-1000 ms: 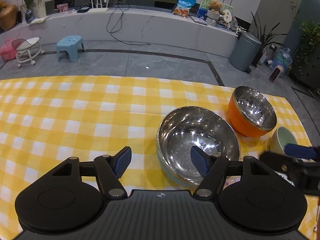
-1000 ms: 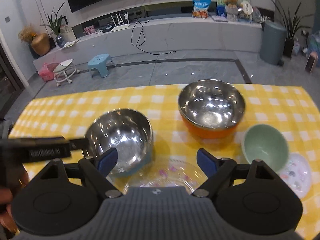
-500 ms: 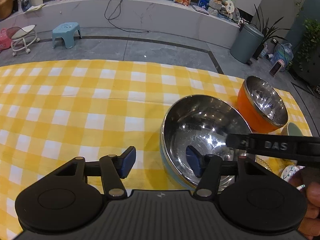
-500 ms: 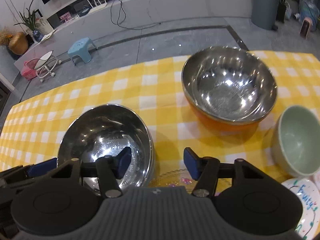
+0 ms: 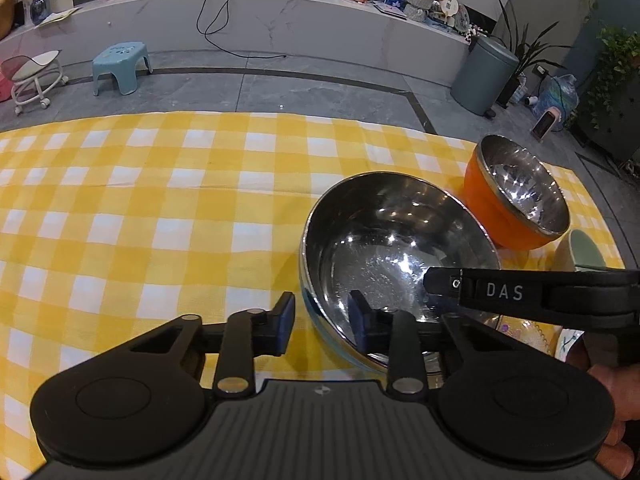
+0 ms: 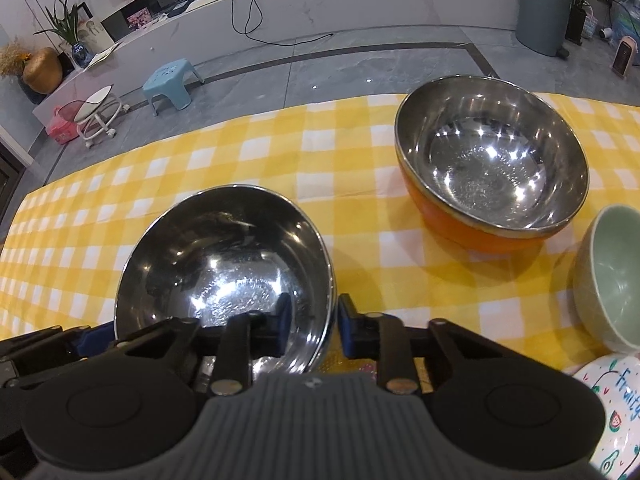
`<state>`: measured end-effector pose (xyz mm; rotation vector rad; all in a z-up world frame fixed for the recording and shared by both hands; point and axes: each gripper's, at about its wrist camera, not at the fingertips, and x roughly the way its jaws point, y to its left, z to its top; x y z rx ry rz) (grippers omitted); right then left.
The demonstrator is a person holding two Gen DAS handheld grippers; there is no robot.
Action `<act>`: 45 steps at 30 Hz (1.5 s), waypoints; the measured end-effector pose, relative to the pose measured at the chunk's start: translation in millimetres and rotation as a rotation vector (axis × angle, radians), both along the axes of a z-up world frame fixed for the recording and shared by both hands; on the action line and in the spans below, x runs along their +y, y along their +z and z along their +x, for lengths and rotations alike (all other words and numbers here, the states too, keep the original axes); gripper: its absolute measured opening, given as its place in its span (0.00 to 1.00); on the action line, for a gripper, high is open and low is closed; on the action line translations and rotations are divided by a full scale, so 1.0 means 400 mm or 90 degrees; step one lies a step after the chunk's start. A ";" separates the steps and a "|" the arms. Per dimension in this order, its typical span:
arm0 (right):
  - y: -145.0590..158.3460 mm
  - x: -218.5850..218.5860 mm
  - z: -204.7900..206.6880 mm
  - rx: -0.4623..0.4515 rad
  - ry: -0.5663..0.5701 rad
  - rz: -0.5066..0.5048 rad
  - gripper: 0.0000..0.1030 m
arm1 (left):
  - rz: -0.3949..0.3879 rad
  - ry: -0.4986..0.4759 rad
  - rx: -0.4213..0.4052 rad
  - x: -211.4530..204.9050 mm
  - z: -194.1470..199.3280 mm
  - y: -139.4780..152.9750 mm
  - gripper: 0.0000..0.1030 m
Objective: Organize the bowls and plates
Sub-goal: 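Close the left tool on the bowl rim while the right tool grips it too, then lift the blue steel bowl with both tools and carry it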
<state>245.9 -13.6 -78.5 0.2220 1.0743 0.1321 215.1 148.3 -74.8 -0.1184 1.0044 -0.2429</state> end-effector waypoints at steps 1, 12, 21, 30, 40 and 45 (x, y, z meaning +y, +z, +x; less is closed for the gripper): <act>0.001 0.000 -0.003 -0.001 0.000 -0.001 0.19 | -0.004 0.000 0.001 0.001 -0.001 0.000 0.29; 0.015 -0.006 -0.011 -0.004 0.002 -0.004 0.08 | 0.007 0.004 -0.003 -0.002 -0.021 0.020 0.18; 0.114 -0.009 -0.077 -0.047 0.004 0.000 0.07 | 0.020 0.005 -0.026 -0.009 -0.082 0.106 0.18; 0.215 -0.017 -0.210 -0.080 0.017 0.010 0.08 | 0.046 0.010 -0.054 -0.028 -0.193 0.197 0.18; 0.247 -0.085 -0.396 -0.079 0.016 0.049 0.09 | 0.081 -0.029 -0.042 -0.093 -0.345 0.222 0.19; 0.243 -0.121 -0.465 -0.075 0.008 0.057 0.11 | 0.075 -0.039 -0.022 -0.120 -0.401 0.198 0.19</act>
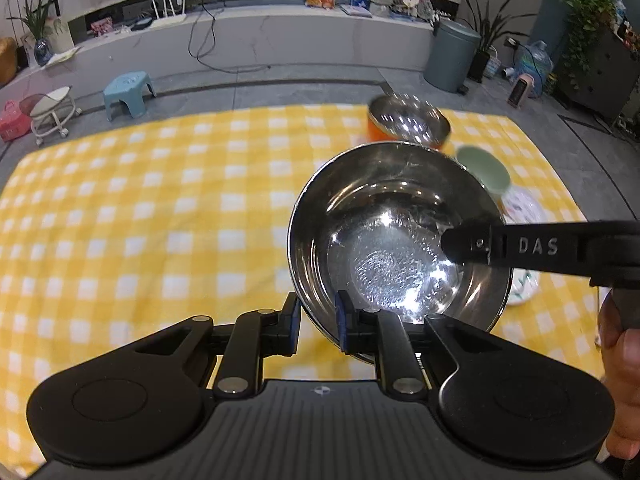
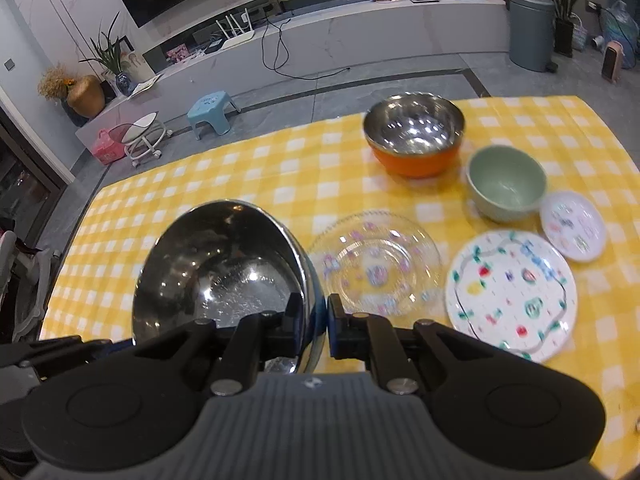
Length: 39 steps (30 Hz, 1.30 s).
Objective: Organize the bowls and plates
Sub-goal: 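Lift the blue steel bowl with both tools and carry it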
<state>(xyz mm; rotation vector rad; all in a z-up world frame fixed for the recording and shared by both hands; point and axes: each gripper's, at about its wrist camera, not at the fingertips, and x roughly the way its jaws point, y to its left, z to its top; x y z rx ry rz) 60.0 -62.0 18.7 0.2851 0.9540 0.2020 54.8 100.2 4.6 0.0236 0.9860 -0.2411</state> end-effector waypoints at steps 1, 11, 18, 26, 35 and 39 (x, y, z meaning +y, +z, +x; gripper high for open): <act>-0.002 -0.006 -0.012 0.001 -0.001 0.000 0.11 | -0.004 0.000 0.006 -0.002 -0.008 -0.006 0.19; -0.061 -0.045 -0.070 0.029 0.002 0.001 0.12 | -0.008 -0.010 0.052 -0.022 -0.065 -0.071 0.20; -0.126 -0.046 -0.088 0.062 0.009 -0.003 0.12 | -0.007 -0.010 0.086 -0.025 -0.087 -0.126 0.20; -0.185 -0.053 -0.087 0.092 0.007 0.005 0.12 | -0.004 -0.012 0.112 -0.028 -0.096 -0.172 0.20; -0.211 -0.053 -0.086 0.105 0.019 -0.009 0.13 | -0.002 -0.015 0.121 -0.041 -0.100 -0.195 0.21; -0.221 -0.051 -0.090 0.116 0.024 -0.016 0.14 | 0.003 -0.018 0.117 -0.047 -0.101 -0.188 0.20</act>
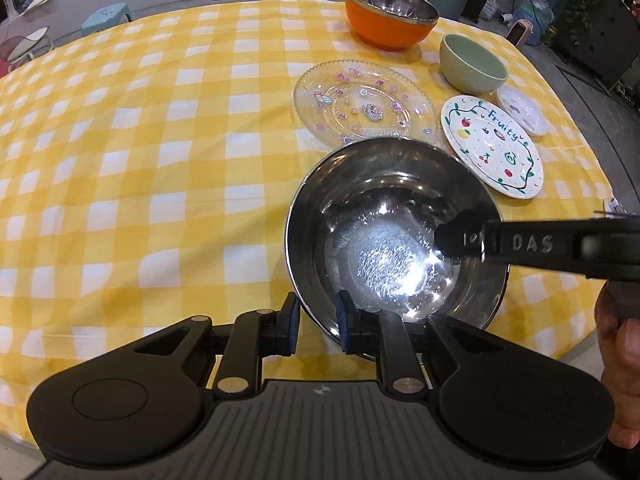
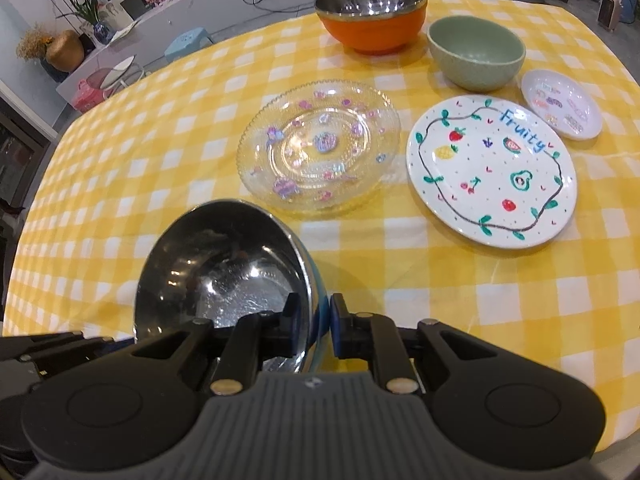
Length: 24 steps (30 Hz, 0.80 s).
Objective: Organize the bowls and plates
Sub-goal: 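Lift the blue steel bowl with both tools and carry it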
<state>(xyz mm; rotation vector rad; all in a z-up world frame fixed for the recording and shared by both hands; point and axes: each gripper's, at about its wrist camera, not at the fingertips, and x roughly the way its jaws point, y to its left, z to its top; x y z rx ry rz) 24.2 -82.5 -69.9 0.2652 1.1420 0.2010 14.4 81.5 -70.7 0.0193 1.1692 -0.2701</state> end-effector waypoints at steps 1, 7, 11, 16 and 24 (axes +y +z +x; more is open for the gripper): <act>-0.004 0.001 -0.002 0.004 0.003 -0.002 0.14 | 0.003 -0.002 -0.001 -0.001 -0.003 0.002 0.20; -0.009 0.004 -0.023 0.016 0.017 0.004 0.15 | 0.014 -0.006 0.000 0.002 -0.013 0.002 0.20; -0.012 0.008 -0.024 0.020 0.025 -0.002 0.15 | 0.013 -0.006 0.000 0.000 -0.013 0.005 0.20; -0.016 0.011 -0.029 0.024 0.032 -0.008 0.15 | 0.014 -0.007 -0.001 -0.002 -0.015 0.006 0.20; -0.017 0.012 -0.032 0.030 0.039 0.006 0.26 | 0.001 -0.002 0.002 0.001 -0.014 0.007 0.29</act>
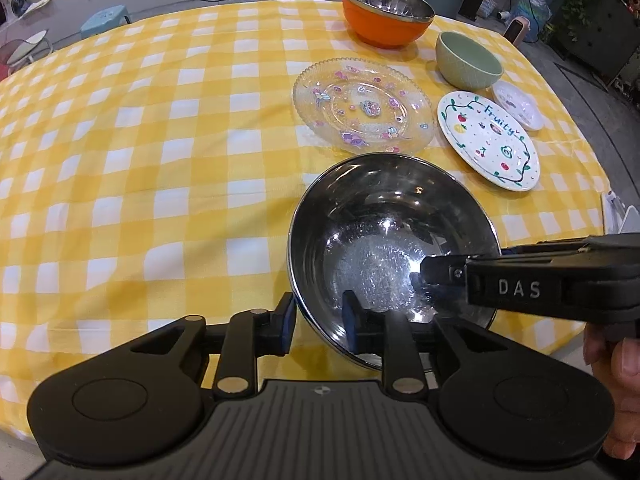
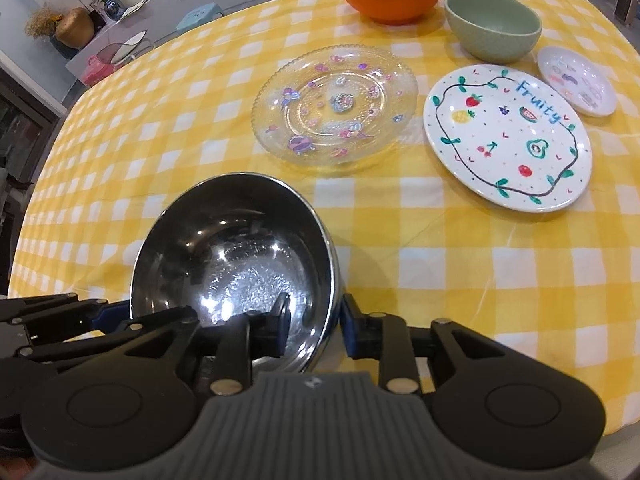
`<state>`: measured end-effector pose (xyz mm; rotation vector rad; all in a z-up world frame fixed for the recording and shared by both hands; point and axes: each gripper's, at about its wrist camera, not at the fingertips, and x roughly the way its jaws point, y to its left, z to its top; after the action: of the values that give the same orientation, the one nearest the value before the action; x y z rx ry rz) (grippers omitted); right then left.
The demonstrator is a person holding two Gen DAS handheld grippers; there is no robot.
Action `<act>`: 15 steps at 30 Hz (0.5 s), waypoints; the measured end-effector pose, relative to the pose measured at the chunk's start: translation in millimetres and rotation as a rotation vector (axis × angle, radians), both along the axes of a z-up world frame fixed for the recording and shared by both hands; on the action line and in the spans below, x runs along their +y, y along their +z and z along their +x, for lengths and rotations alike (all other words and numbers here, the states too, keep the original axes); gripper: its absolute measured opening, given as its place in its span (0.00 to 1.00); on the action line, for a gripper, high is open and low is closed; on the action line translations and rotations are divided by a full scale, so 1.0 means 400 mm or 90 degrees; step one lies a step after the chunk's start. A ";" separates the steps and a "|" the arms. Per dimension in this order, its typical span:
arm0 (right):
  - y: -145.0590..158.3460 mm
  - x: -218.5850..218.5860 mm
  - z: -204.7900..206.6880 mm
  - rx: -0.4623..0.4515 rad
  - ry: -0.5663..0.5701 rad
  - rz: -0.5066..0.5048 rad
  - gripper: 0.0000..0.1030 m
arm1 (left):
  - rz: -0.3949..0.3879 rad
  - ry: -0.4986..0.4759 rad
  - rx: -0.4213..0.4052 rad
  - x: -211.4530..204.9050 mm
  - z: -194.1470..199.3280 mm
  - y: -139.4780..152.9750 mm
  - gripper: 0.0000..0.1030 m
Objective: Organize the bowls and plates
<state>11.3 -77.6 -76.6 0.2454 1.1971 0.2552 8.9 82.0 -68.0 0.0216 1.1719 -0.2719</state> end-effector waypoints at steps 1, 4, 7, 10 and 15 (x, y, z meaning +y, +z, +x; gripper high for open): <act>0.001 0.001 0.000 0.000 0.002 -0.003 0.26 | 0.001 0.001 -0.002 0.000 0.001 0.001 0.29; 0.003 0.000 0.000 -0.001 0.002 -0.006 0.28 | 0.005 0.004 -0.007 0.003 0.003 0.006 0.34; 0.010 -0.008 0.002 -0.006 -0.002 -0.002 0.35 | 0.004 0.009 -0.013 0.010 0.007 0.018 0.37; 0.018 -0.018 0.005 -0.014 -0.009 0.003 0.39 | -0.002 0.014 -0.019 0.018 0.015 0.031 0.38; 0.038 -0.045 0.015 -0.025 -0.026 0.026 0.44 | -0.012 0.027 -0.032 0.035 0.032 0.054 0.44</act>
<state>17.5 -95.6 -61.5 0.2995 1.1478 0.2483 21.7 95.8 -46.3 -0.0129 1.1193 -0.2434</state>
